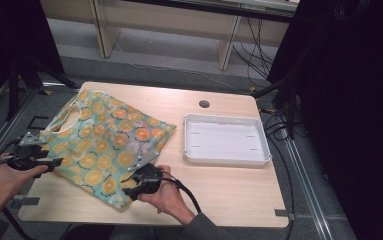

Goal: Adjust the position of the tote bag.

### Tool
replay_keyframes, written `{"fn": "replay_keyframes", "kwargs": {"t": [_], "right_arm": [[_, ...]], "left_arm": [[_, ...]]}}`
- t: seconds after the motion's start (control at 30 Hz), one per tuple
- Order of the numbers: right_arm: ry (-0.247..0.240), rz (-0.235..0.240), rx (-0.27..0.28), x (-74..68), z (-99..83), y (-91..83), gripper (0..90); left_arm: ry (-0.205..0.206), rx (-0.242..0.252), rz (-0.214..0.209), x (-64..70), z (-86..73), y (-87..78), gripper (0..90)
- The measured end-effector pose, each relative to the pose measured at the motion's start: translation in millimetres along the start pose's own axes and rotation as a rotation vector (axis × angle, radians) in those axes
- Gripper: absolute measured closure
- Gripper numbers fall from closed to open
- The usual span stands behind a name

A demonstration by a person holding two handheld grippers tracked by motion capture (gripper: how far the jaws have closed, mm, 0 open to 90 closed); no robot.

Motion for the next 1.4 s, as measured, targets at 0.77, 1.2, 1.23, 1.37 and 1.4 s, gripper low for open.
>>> {"fn": "replay_keyframes", "kwargs": {"t": [0.77, 1.2, 1.23, 1.37, 1.4], "right_arm": [[-0.257, -0.105, -0.135, 16.3, -30.6, 4.3, 88.8], [-0.223, -0.209, -0.104, 59.3, -27.4, -28.5, 88.8], [-0.226, -0.216, -0.102, 61.7, -26.1, -29.7, 88.8], [-0.216, -0.243, -0.096, 72.9, -20.7, -33.7, 88.7], [-0.208, -0.253, -0.09, 77.0, -18.2, -34.4, 88.7]], "left_arm": [[0.003, 0.047, 0.042, -17.4, -3.1, -2.8, 31.6], [-0.106, -0.072, 0.019, -15.0, -19.6, 2.4, 34.3], [-0.106, -0.073, 0.006, -13.4, -20.2, 3.3, 36.1], [-0.11, -0.097, -0.045, -2.8, -17.4, 4.7, 37.7], [-0.098, -0.1, -0.054, -0.3, -16.9, 5.4, 38.5]]}}
Point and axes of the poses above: each handheld gripper's, and its own axes: y roughly forward along the jaws, z roughly out of its top, x roughly to its right, the point moved 4 cm from there along y, roughly forward along the jaws, and after that the axes turned 14 degrees about x, right-handed, at the moved point
